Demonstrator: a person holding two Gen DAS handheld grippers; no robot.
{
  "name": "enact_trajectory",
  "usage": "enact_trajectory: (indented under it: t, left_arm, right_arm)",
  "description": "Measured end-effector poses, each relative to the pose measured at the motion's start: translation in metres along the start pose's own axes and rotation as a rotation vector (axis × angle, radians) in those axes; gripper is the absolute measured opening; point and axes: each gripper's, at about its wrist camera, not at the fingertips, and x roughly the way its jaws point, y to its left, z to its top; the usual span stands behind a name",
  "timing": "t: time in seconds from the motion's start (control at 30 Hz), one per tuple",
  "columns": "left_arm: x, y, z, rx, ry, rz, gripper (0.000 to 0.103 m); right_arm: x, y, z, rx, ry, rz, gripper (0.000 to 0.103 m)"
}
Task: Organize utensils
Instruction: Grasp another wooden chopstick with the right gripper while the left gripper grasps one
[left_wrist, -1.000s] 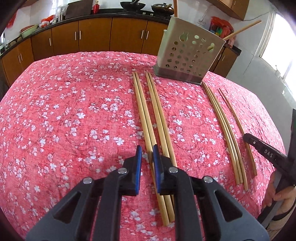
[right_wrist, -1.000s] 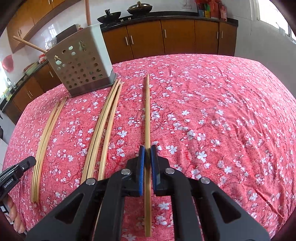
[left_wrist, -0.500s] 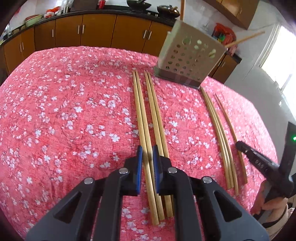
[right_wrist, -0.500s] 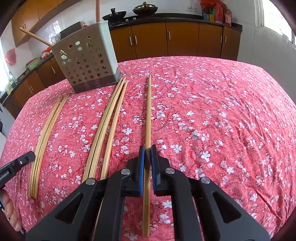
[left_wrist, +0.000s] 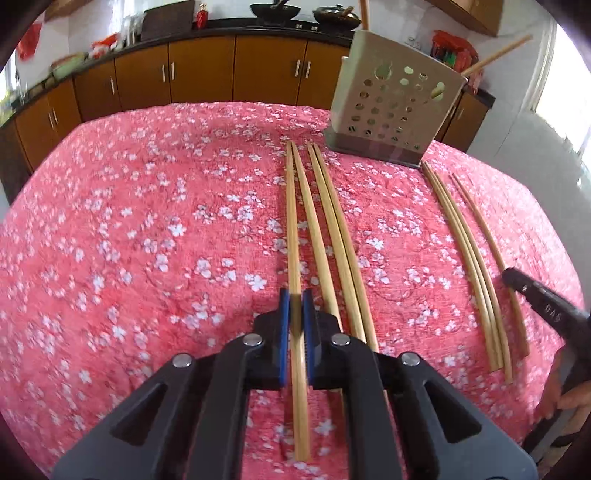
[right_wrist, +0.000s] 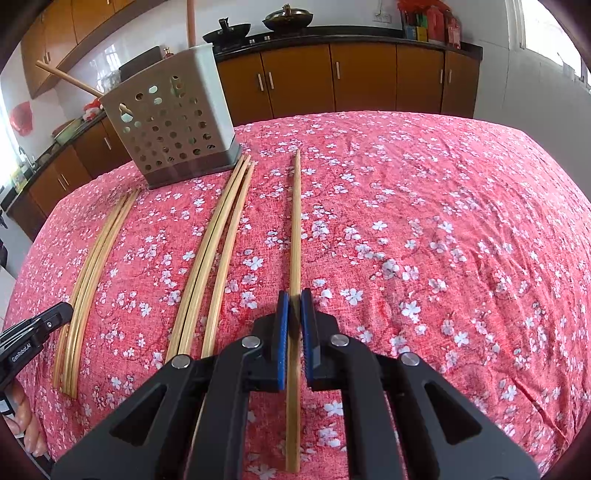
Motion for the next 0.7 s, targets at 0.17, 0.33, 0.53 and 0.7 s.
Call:
enact_trajectory:
  t: [0.17, 0.33, 0.53, 0.7]
  left_arm:
    - [0.0, 0.011, 0.002, -0.042, 0.001, -0.011, 0.009]
    - [0.005, 0.042, 0.009, -0.118, -0.01, 0.049, 0.008]
    - [0.009, 0.075, 0.014, -0.187, -0.046, 0.025, 0.01]
    - [0.006, 0.077, 0.011, -0.187, -0.067, 0.007, 0.01]
  right_arm:
    - [-0.001, 0.003, -0.001, -0.017, 0.001, -0.011, 0.008]
    - [0.002, -0.001, 0.004, -0.02, -0.003, -0.029, 0.008]
    - [0.01, -0.018, 0.016, 0.033, -0.011, -0.046, 0.008]
    - [0.012, -0.019, 0.014, 0.033, -0.011, -0.046, 0.008]
